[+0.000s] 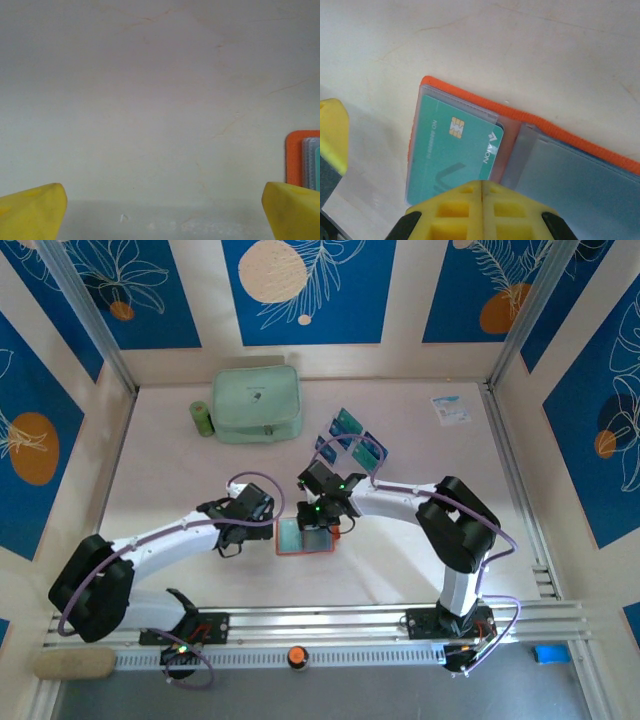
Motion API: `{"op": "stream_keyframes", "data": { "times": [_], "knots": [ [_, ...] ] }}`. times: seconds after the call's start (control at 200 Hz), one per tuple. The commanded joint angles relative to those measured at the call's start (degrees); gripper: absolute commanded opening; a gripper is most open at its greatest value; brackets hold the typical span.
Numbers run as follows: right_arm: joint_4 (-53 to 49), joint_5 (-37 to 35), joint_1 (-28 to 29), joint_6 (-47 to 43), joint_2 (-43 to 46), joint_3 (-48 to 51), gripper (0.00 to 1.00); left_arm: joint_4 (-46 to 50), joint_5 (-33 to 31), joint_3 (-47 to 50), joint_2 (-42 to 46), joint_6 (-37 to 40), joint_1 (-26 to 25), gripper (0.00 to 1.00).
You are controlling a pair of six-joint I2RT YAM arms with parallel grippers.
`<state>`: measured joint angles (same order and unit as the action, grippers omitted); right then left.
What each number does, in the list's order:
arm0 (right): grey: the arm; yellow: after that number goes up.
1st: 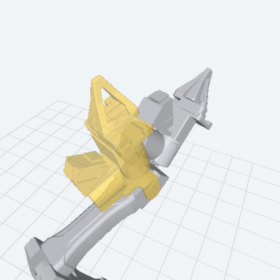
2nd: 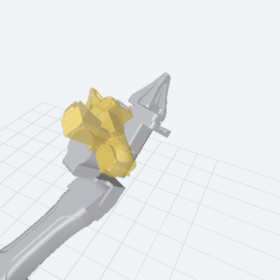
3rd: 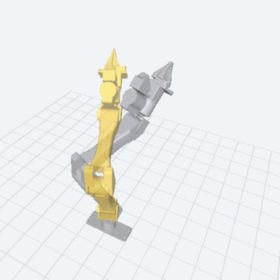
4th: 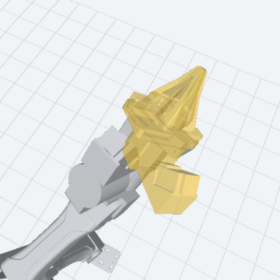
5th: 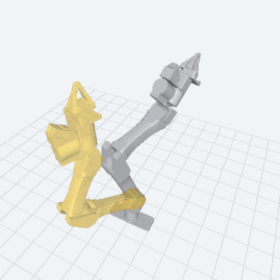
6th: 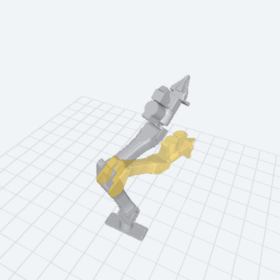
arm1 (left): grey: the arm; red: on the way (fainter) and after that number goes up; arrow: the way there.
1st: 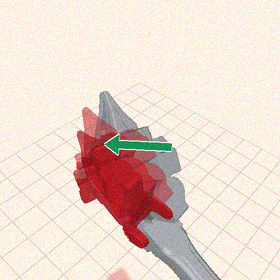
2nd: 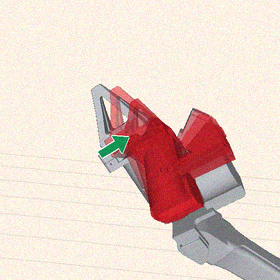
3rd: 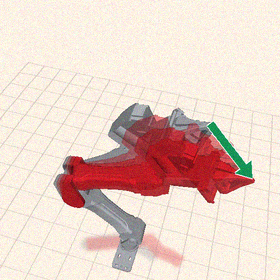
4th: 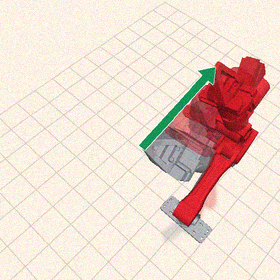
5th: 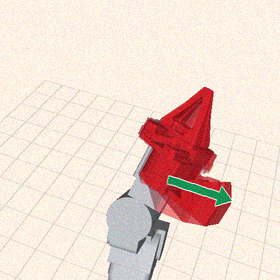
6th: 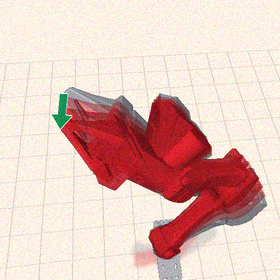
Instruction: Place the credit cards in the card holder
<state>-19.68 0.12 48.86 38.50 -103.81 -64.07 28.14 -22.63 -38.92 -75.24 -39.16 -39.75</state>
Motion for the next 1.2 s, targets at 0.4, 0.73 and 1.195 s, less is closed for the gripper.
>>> {"op": "stream_keyframes", "data": {
  "times": [0.4, 0.73, 1.195],
  "knots": [
    [-1.0, -0.6, -4.8, -1.8, 6.7, 5.3, 0.0, -1.3, 5.0, -5.1, -1.1, 2.2, 0.4, 1.0],
    [-1.1, -1.2, -6.9, -1.9, 11.7, 8.4, 0.0, -3.4, 8.5, -6.7, -2.7, 2.2, -0.5, 1.0],
    [-2.5, -0.7, -8.3, -2.6, 15.7, 11.9, 0.0, -6.8, 10.3, -7.4, -5.5, 0.0, -4.6, 1.0]
  ]
}}
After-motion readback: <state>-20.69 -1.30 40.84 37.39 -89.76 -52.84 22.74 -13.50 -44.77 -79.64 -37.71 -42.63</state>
